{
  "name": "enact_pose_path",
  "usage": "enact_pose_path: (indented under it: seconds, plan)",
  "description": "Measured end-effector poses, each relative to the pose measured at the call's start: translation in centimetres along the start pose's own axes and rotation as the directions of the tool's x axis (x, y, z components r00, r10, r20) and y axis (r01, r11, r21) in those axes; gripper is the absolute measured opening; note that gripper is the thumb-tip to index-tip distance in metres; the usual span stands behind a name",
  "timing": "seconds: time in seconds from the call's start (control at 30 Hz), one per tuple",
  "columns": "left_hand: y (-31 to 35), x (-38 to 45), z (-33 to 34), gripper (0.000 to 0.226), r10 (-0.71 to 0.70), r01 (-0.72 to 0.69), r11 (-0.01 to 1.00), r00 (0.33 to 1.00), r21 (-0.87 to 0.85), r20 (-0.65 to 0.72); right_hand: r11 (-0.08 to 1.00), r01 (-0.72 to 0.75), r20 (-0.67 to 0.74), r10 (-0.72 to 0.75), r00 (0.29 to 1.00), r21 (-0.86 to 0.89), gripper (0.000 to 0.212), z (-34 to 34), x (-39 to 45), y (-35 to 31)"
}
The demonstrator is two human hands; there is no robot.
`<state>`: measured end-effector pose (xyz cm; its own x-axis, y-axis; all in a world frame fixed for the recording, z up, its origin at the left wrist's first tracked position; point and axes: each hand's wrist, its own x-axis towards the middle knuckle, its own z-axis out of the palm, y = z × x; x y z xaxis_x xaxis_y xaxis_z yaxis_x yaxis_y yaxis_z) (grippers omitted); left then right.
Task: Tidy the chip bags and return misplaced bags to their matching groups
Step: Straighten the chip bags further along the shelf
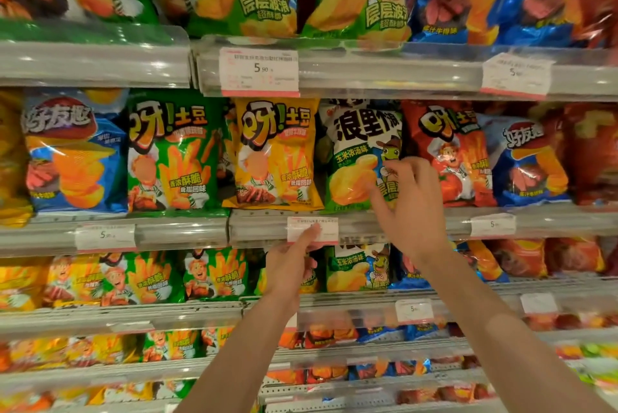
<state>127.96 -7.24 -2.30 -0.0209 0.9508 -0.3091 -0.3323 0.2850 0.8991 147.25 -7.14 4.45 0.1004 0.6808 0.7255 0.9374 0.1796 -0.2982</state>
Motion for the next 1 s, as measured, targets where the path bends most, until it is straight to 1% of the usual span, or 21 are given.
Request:
enact_pose_path:
  seconds: [0.03, 0.07, 0.13, 0.2, 0.27, 0.33, 0.4, 0.5, 0.6, 0.63, 0.7, 0.77, 0.83, 1.0]
  plan:
    - [-0.1, 0.0, -0.1, 0.032, 0.005, -0.005, 1.0, 1.0, 0.004, 0.003, 1.0, 0.019, -0.008, -0.019, 1.0, 0.001, 0.043, 0.0, 0.7, -0.1]
    - [-0.2, 0.1, -0.1, 0.033, 0.01, -0.01, 1.0, 1.0, 0.007, 0.006, 0.999, 0.039, 0.013, -0.039, 0.999, 0.014, 0.043, 0.1, 1.4, -0.5]
    - [-0.2, 0.2, -0.2, 0.033, 0.021, -0.021, 1.0, 1.0, 0.011, 0.013, 0.994, 0.071, 0.113, -0.08, 0.99, 0.081, 0.043, 0.4, 2.8, -1.7]
    - [-0.3, 0.3, -0.2, 0.034, 0.027, -0.027, 0.999, 0.999, 0.018, 0.019, 0.983, 0.068, 0.215, -0.104, 0.971, 0.169, 0.045, 1.0, 4.3, -3.4]
    - [-0.3, 0.3, -0.2, 0.034, 0.032, -0.033, 0.999, 0.999, 0.027, 0.026, 0.962, -0.01, 0.327, -0.082, 0.942, 0.272, 0.053, 1.7, 6.1, -5.3]
    - [-0.3, 0.3, -0.3, 0.034, 0.038, -0.04, 0.999, 0.999, 0.037, 0.032, 0.911, -0.132, 0.436, -0.057, 0.898, 0.391, 0.066, 2.5, 7.7, -7.0]
    - [-0.3, 0.3, -0.3, 0.034, 0.041, -0.042, 0.998, 0.999, 0.041, 0.033, 0.852, -0.205, 0.49, -0.068, 0.869, 0.482, 0.075, 3.2, 9.1, -8.2]
    - [-0.3, 0.3, -0.3, 0.034, 0.043, -0.044, 0.998, 0.998, 0.038, 0.036, 0.82, -0.226, 0.513, -0.094, 0.853, 0.526, 0.081, 4.4, 9.7, -8.5]
    - [-0.4, 0.4, -0.4, 0.034, 0.047, -0.048, 0.998, 0.998, 0.035, 0.039, 0.781, -0.221, 0.475, -0.108, 0.873, 0.584, 0.087, 5.0, 9.0, -8.2]
    - [-0.4, 0.4, -0.4, 0.033, 0.05, -0.052, 0.998, 0.998, 0.036, 0.041, 0.776, -0.199, 0.455, -0.125, 0.882, 0.598, 0.088, 5.1, 8.7, -8.1]
    - [-0.3, 0.4, -0.3, 0.032, 0.054, -0.056, 0.998, 0.998, 0.039, 0.042, 0.77, -0.165, 0.434, -0.157, 0.887, 0.616, 0.081, 5.2, 8.4, -8.0]
    - [-0.3, 0.4, -0.3, 0.029, 0.053, -0.054, 0.998, 0.998, 0.037, 0.035, 0.782, -0.155, 0.433, -0.158, 0.888, 0.604, 0.069, 5.3, 8.5, -7.7]
    - [-0.3, 0.4, -0.3, 0.029, 0.054, -0.055, 0.998, 0.998, 0.042, 0.033, 0.807, -0.147, 0.451, -0.16, 0.878, 0.573, 0.063, 5.3, 8.7, -7.6]
    - [-0.3, 0.5, -0.2, 0.033, 0.053, -0.054, 0.998, 0.998, 0.038, 0.039, 0.836, -0.119, 0.477, -0.183, 0.86, 0.535, 0.073, 5.4, 9.0, -7.7]
